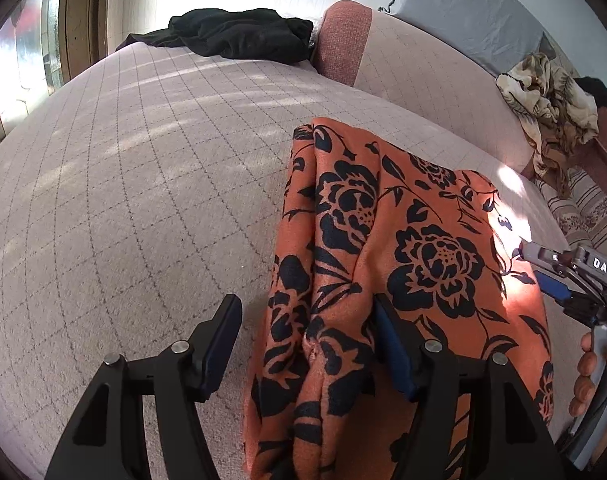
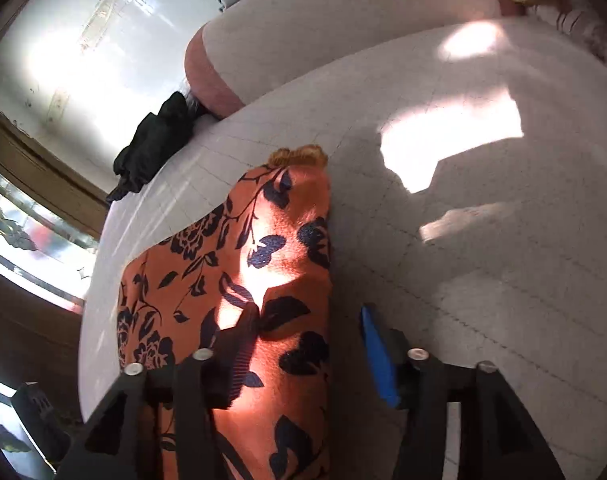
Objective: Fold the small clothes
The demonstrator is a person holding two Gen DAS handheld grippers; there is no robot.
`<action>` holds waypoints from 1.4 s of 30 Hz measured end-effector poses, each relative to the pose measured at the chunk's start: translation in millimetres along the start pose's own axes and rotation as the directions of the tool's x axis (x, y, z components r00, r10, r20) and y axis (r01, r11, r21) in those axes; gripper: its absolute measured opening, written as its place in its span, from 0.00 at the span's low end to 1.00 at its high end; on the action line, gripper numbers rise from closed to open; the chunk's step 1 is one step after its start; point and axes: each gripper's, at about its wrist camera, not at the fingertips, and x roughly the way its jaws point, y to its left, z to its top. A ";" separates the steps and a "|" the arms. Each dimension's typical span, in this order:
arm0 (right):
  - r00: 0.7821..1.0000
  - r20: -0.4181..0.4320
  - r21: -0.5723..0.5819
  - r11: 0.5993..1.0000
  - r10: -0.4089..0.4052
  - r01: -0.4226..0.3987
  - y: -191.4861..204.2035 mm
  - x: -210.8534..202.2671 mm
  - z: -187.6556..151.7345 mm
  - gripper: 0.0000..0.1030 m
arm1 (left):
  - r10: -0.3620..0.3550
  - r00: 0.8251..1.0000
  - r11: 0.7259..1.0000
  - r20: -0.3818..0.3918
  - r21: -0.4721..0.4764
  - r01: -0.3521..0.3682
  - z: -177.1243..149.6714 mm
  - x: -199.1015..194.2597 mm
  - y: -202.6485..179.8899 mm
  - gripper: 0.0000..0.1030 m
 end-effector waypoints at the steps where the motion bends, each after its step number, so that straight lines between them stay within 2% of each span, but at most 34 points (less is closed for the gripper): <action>1: 0.999 0.039 -0.032 0.999 -0.003 0.005 6.2 -13.5 -2.3 0.60 | -0.029 1.000 0.999 -0.001 -0.034 0.029 1.4 -3.1 4.2 0.65; 3: 0.996 0.055 -0.105 0.993 0.064 -0.058 26.7 -34.2 -11.2 0.60 | -0.086 0.996 0.993 0.021 -0.084 0.087 3.0 -16.5 12.2 0.64; 6: 0.983 0.012 -0.212 0.961 0.184 -0.177 56.6 -52.7 -38.3 0.62 | -0.136 0.989 0.986 0.065 -0.094 0.141 3.4 -39.9 20.1 0.64; 8: 0.971 -0.055 -0.242 0.940 0.234 -0.240 67.0 -47.7 -59.0 0.67 | -0.098 0.995 0.990 0.020 -0.104 0.099 -3.3 -38.2 26.3 0.61; 9: 0.965 -0.104 -0.245 0.934 0.243 -0.261 68.1 -37.9 -68.3 0.67 | -0.070 0.997 0.991 -0.035 -0.118 0.065 -9.7 -28.6 30.6 0.52; 10: 0.960 -0.158 -0.241 0.934 0.231 -0.264 66.6 -23.9 -77.5 0.68 | -0.095 0.991 0.985 -0.096 -0.153 0.080 -15.6 -15.4 37.8 0.52; 11: 0.957 -0.192 -0.239 0.935 0.218 -0.261 62.6 -12.9 -85.8 0.68 | -0.135 0.985 0.973 -0.103 -0.202 0.112 -16.9 -11.8 44.6 0.51; 12: 0.958 -0.168 -0.245 0.932 0.231 -0.267 60.5 -13.5 -87.8 0.68 | -0.143 0.985 0.971 -0.096 -0.208 0.121 -13.5 -17.7 44.6 0.47; 13: 0.957 -0.157 -0.240 0.931 0.243 -0.276 59.7 -16.7 -87.5 0.68 | -0.147 0.986 0.971 -0.077 -0.199 0.129 -8.4 -25.2 42.4 0.42; 15: 0.951 -0.171 -0.215 0.932 0.258 -0.291 56.8 -17.4 -82.6 0.68 | -0.148 0.988 0.974 -0.031 -0.179 0.141 2.8 -37.6 37.3 0.42; 18: 0.941 -0.182 -0.196 0.927 0.286 -0.320 51.8 -15.3 -80.1 0.68 | -0.160 0.987 0.980 -0.018 -0.122 0.156 28.6 -36.0 27.1 0.49; 21: 0.941 -0.169 -0.203 0.923 0.294 -0.326 50.8 -16.6 -83.6 0.68 | -0.157 0.985 0.985 -0.071 -0.076 0.152 61.0 -3.9 14.3 0.51; 23: 0.938 -0.168 -0.207 0.920 0.302 -0.333 50.0 -17.7 -84.2 0.69 | -0.115 0.985 0.993 -0.132 -0.047 0.110 77.1 27.6 10.1 0.49; 24: 0.936 -0.169 -0.203 0.918 0.309 -0.340 49.1 -17.8 -83.7 0.69 | -0.131 0.977 0.991 -0.169 -0.061 0.123 83.6 41.0 13.9 0.35; 25: 0.932 -0.172 -0.196 0.916 0.320 -0.351 47.4 -17.6 -83.3 0.69 | -0.156 0.964 0.986 -0.215 -0.099 0.138 89.3 56.6 18.0 0.25; 26: 0.926 -0.175 -0.187 0.913 0.333 -0.364 45.6 -17.4 -82.2 0.69 | -0.167 0.958 0.981 -0.232 -0.137 0.138 94.1 66.9 22.0 0.25; 28: 0.916 -0.177 -0.167 0.906 0.360 -0.388 41.0 -16.4 -81.6 0.69 | -0.166 0.961 0.980 -0.222 -0.149 0.135 102.4 70.7 21.3 0.25; 30: 0.912 -0.178 -0.168 0.902 0.368 -0.397 40.4 -16.4 -81.9 0.69 | -0.142 0.970 0.986 -0.195 -0.116 0.121 103.7 62.8 17.1 0.25; 32: 0.914 -0.178 -0.175 0.902 0.365 -0.394 41.4 -16.6 -83.0 0.69 | -0.092 0.984 0.993 -0.156 -0.093 0.078 101.9 50.1 14.0 0.29; 35: 0.918 -0.176 -0.174 0.907 0.355 -0.384 42.0 -17.5 -83.5 0.69 | -0.008 0.997 0.999 -0.082 -0.052 0.003 90.5 16.0 8.0 0.39; 37: 0.923 -0.179 -0.174 0.912 0.341 -0.371 44.4 -17.9 -82.8 0.69 | 0.026 0.999 1.000 -0.033 -0.016 -0.027 81.9 -11.5 7.9 0.51; 39: 0.928 -0.186 -0.173 0.919 0.322 -0.354 47.6 -18.9 -81.7 0.69 | 0.069 0.998 0.997 0.011 0.031 -0.069 69.2 -34.8 2.2 0.59; 42: 0.939 -0.196 -0.181 0.930 0.284 -0.319 54.6 -21.9 -80.3 0.70 | 0.128 0.990 0.989 0.060 0.064 -0.132 51.6 -61.1 -3.1 0.64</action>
